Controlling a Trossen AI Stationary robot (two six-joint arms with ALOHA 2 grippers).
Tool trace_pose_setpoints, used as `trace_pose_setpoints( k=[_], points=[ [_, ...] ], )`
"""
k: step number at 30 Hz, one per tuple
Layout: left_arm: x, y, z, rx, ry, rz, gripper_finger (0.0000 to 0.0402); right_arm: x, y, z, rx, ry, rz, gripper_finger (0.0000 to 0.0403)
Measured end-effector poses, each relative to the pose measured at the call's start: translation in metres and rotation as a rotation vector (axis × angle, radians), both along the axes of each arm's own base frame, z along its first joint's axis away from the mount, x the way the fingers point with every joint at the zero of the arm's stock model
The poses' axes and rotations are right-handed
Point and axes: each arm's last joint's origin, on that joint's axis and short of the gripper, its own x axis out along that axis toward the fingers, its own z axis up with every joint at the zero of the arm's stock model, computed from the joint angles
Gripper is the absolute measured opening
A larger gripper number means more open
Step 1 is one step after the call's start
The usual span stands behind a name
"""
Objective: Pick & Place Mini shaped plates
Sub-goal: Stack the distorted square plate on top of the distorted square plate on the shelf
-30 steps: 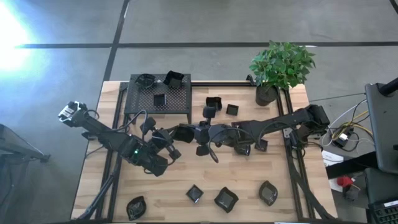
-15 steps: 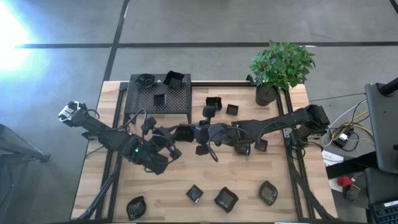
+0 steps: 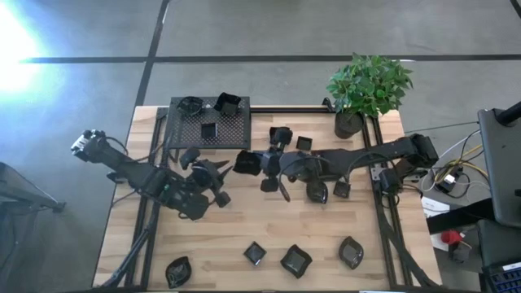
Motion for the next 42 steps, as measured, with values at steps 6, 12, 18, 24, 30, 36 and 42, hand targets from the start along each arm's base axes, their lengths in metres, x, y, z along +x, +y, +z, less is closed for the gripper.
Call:
trace_pose_setpoints(
  k=[6,12,18,24,30,36,42],
  points=[
    [-0.015,0.008,0.012,-0.014,-0.032,-0.003,0.0076,-0.005,-0.033,0.011,0.03,-0.031,-0.041,0.0008],
    [-0.028,0.015,0.022,0.016,-0.028,-0.025,0.0076,-0.003,-0.092,0.013,0.182,-0.099,0.036,0.0008],
    [-0.037,0.02,0.028,0.058,-0.017,-0.035,0.0076,-0.005,-0.145,0.01,0.324,-0.208,-0.003,0.0008],
    [-0.039,0.022,0.03,0.106,-0.015,-0.001,0.0076,-0.005,-0.178,0.001,0.359,-0.254,-0.061,0.0008],
    [-0.039,0.025,0.027,0.141,-0.005,0.045,0.0076,-0.003,-0.188,-0.005,0.334,-0.238,-0.039,0.0008],
    [-0.033,0.037,0.017,0.176,0.046,0.102,0.0076,0.001,-0.182,-0.001,0.266,-0.243,0.007,0.0008],
    [-0.023,0.055,0.011,0.273,0.135,0.202,0.0076,0.005,-0.171,0.0,0.195,-0.217,0.056,0.0008]
  ],
)
